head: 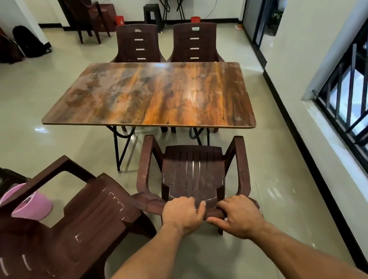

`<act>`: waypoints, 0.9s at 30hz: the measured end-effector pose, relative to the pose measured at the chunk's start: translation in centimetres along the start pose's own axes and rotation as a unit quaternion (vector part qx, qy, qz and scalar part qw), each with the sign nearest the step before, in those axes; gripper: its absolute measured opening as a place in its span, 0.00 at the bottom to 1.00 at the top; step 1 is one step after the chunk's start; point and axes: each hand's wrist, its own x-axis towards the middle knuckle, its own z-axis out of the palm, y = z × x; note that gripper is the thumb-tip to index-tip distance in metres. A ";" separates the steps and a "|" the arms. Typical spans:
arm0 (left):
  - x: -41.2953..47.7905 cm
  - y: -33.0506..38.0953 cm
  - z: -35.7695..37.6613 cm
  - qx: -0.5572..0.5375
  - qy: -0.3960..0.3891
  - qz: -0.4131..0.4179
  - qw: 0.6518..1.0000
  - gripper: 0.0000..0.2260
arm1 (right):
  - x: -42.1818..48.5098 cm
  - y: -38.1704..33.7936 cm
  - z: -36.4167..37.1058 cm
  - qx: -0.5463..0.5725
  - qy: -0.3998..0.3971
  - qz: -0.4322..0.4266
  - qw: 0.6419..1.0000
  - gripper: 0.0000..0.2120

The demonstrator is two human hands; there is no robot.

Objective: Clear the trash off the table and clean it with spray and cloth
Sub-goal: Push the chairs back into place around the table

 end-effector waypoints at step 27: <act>-24.4 -36.1 -2.1 0.025 -0.028 -0.280 0.959 0.28 | 11.4 -44.9 3.8 0.028 -0.038 -0.286 0.957 0.32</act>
